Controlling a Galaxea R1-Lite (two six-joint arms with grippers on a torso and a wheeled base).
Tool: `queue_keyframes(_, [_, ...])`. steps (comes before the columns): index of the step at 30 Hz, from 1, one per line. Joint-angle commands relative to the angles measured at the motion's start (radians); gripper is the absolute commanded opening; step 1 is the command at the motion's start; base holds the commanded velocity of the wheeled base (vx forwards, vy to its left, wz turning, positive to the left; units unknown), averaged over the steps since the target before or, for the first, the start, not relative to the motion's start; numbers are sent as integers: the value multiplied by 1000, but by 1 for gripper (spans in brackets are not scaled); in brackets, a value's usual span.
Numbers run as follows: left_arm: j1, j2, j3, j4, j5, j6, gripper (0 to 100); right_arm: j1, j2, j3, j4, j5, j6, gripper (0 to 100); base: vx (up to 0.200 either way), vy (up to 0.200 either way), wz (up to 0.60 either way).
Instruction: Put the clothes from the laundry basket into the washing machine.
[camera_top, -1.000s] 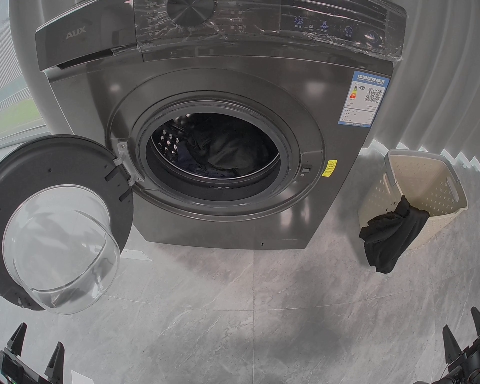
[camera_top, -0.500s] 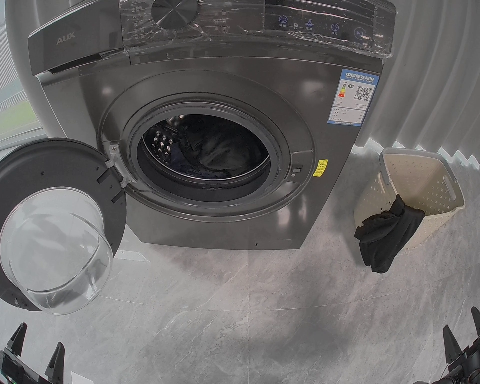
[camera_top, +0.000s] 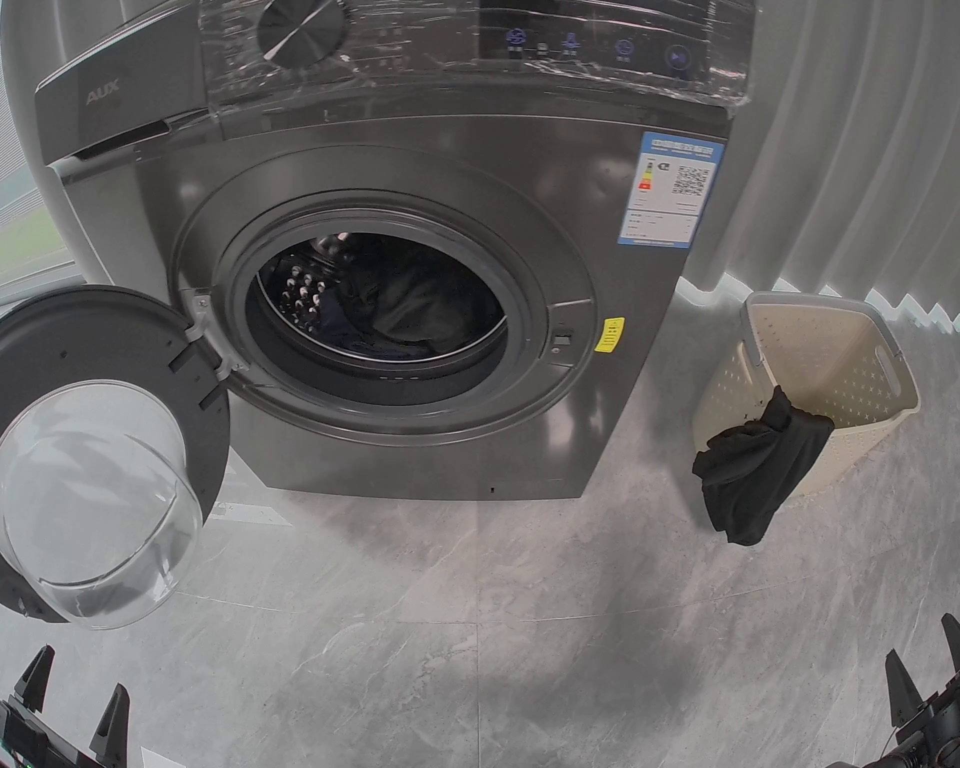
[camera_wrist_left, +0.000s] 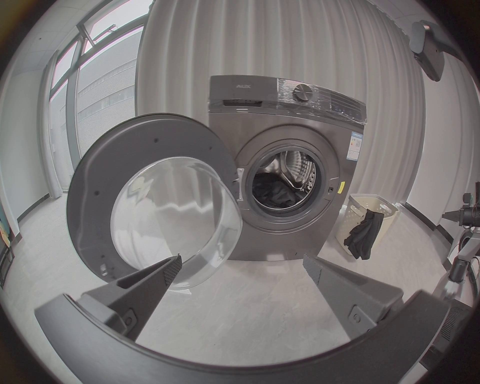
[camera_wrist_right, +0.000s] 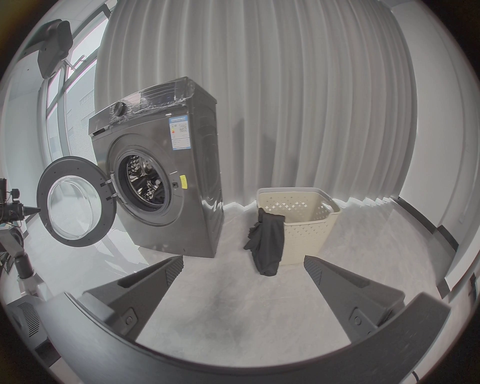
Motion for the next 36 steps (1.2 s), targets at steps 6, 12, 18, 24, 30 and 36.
queue_keyframes(6, [0,-11,16,0,2,-2,100,-1,-15,18,0,0,1,100,0,-100,0])
queue_keyframes(12, [0,-13,16,0,2,-1,100,-1,-15,18,0,0,1,100,0,-200,0])
queue_keyframes(18, [0,-13,16,-1,2,-1,100,-1,-15,18,0,0,1,100,0,-200,0])
queue_keyframes(24, [0,-13,16,0,2,-2,100,-4,-15,18,0,-6,7,100,0,-200,200])
queue_keyframes(30, [0,-13,16,0,2,-4,100,-1,-15,18,0,-6,7,100,0,0,400])
queue_keyframes(36, [0,-13,16,0,2,-4,100,-1,-15,18,0,-6,5,100,0,-200,0])
